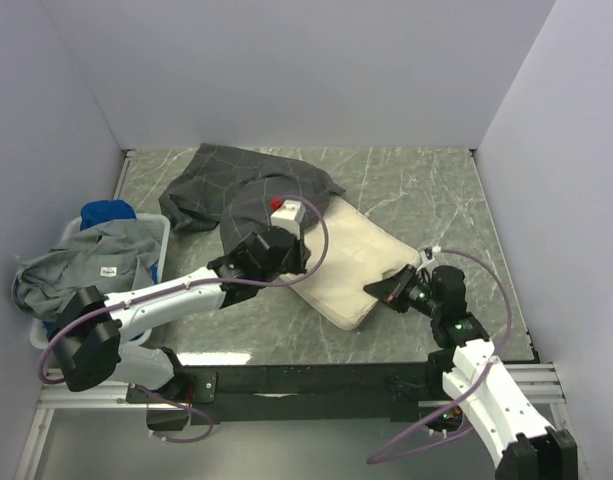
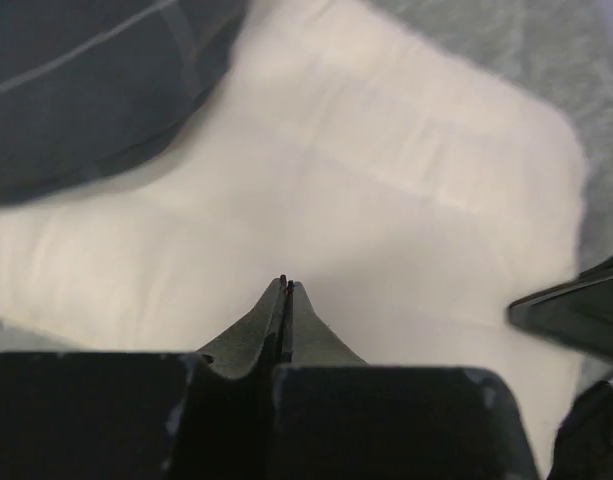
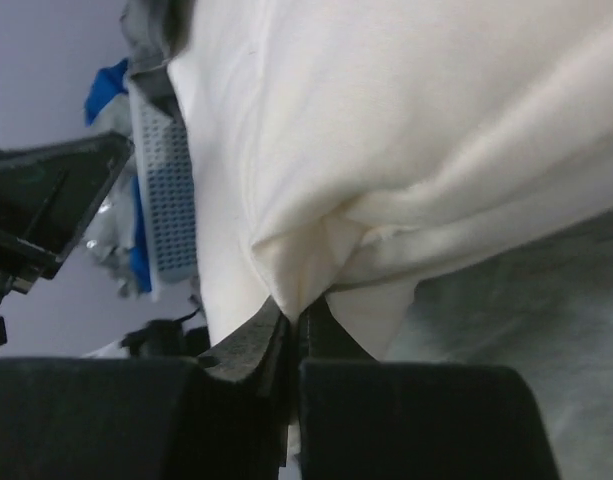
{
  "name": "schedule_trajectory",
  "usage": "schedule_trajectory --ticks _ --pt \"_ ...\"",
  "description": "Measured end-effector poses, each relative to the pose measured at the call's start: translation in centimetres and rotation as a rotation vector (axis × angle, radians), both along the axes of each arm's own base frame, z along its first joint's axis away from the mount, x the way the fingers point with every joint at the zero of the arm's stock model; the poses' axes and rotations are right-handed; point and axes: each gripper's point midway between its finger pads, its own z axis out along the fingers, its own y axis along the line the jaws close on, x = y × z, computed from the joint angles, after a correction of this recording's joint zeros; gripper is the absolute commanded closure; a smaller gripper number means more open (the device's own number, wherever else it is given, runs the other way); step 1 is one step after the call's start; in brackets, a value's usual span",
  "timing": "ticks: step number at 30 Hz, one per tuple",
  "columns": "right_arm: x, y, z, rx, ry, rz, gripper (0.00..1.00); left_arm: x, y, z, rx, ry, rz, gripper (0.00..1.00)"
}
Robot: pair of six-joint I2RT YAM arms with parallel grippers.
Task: Put the pillow into the pillowcase
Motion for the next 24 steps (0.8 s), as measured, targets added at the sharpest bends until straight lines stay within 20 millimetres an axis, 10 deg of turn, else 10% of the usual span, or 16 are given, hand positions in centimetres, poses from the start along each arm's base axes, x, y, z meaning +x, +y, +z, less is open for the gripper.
schedule_trajectory --ticks 6,10,17,20,24 --pt "0.8 0.7 12.6 0.009 -0.244 0.018 1.00 1.8 -0.2 9.1 -0.073 -0.104 0.111 0.55" --pt "0.7 0.8 16.9 0.020 -0.363 0.026 1.00 2.1 4.8 11.0 -0.107 -0.099 0.353 0.62" --pt "0.8 0.8 13.7 0.001 -0.248 0.024 1.00 -1.1 13.6 1.7 -0.028 -0.006 0.551 0.61" --pt "0.9 0.7 13.2 -0.009 -0.224 0.023 1.00 -2.5 15.1 -2.9 0.047 0.050 0.562 0.36" --pt "0.9 0.7 13.6 -0.014 -0.223 0.021 1.00 -2.9 16.2 -6.1 0.095 0.094 0.595 0.30"
